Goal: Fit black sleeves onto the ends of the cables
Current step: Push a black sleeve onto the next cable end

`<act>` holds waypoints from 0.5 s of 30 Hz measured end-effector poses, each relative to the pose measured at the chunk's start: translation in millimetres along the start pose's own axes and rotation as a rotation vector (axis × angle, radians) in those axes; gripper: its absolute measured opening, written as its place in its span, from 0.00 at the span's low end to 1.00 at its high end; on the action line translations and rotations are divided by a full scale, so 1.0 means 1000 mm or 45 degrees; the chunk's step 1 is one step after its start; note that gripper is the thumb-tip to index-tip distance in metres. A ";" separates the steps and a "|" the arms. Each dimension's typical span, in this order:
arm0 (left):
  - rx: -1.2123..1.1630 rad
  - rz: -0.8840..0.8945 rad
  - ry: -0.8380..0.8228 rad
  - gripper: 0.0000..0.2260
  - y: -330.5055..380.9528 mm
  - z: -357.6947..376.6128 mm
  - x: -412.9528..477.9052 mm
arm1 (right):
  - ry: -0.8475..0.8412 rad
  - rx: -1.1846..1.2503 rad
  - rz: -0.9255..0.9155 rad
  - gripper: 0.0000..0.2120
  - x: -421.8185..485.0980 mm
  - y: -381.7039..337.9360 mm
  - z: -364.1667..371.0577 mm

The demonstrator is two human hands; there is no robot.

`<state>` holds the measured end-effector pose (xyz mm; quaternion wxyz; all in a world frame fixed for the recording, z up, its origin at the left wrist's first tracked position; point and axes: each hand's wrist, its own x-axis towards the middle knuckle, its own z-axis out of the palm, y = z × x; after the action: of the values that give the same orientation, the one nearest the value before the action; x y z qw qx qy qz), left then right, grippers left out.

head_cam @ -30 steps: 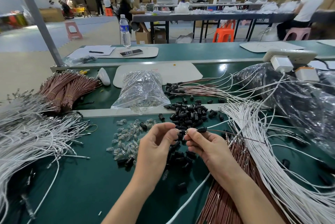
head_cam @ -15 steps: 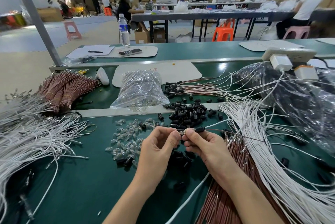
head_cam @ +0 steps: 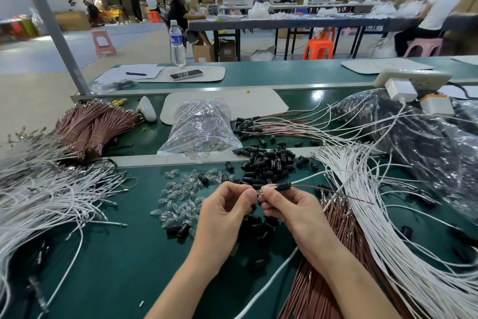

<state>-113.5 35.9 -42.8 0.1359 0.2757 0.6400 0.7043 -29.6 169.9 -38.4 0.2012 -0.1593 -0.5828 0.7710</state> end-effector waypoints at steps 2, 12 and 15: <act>-0.016 0.003 0.020 0.09 0.000 0.002 -0.001 | 0.005 -0.001 -0.009 0.24 0.000 0.001 0.001; -0.020 0.070 0.050 0.04 -0.002 0.010 -0.003 | -0.007 0.042 0.029 0.22 0.001 0.001 0.000; 0.156 0.163 -0.008 0.06 -0.005 0.005 -0.002 | -0.011 0.143 0.097 0.17 0.001 -0.002 -0.002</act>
<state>-109.9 39.4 -47.6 0.0756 0.3260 0.6626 0.6700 -29.6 172.9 -36.7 0.1775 -0.1665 -0.5331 0.8103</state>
